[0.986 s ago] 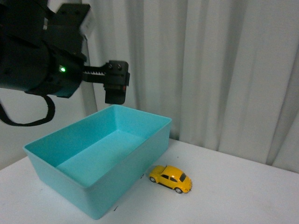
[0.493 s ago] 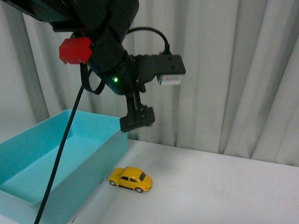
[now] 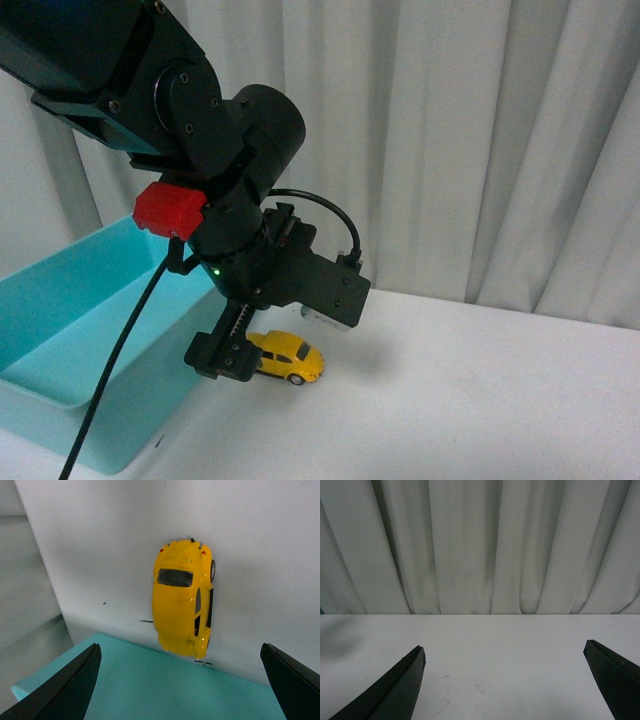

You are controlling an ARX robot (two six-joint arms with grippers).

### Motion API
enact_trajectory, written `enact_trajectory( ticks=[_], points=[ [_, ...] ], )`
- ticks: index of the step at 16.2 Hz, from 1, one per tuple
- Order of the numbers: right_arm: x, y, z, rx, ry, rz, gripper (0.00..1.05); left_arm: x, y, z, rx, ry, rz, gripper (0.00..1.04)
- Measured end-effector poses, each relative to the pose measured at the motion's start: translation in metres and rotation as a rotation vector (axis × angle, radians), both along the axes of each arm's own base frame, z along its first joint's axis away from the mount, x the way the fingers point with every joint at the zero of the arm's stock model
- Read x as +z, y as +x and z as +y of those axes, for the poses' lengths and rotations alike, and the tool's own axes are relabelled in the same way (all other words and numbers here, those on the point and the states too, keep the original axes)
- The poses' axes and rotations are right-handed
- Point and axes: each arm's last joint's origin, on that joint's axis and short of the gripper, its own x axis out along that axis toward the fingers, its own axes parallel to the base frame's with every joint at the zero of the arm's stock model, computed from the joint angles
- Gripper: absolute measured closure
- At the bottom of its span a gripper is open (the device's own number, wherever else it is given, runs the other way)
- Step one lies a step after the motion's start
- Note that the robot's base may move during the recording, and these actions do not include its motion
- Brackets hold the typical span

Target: Wind up and store yellow beetle toy

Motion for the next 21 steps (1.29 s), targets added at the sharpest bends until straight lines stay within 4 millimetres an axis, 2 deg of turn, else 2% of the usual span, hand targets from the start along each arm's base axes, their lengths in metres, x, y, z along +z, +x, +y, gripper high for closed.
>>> enact_trajectory(
  ticks=[5, 7, 9, 19, 20, 21],
  points=[
    [0.0, 0.0, 0.0, 0.0, 0.0, 0.0, 0.07, -0.012, 0.002, -0.001, 0.001, 0.022, 0.015, 0.07],
    [0.0, 0.0, 0.0, 0.0, 0.0, 0.0, 0.07, -0.025, 0.004, -0.001, 0.009, 0.033, 0.045, 0.07],
    [0.0, 0.0, 0.0, 0.0, 0.0, 0.0, 0.07, -0.034, 0.011, -0.003, 0.026, 0.039, 0.06, 0.07],
    [0.0, 0.0, 0.0, 0.0, 0.0, 0.0, 0.07, -0.055, 0.036, -0.003, 0.083, 0.031, 0.068, 0.07],
    [0.0, 0.0, 0.0, 0.0, 0.0, 0.0, 0.07, -0.06, 0.04, 0.001, 0.163, 0.034, 0.072, 0.36],
    [0.0, 0.0, 0.0, 0.0, 0.0, 0.0, 0.07, -0.062, 0.04, 0.003, 0.2, 0.034, 0.071, 0.45]
  ],
)
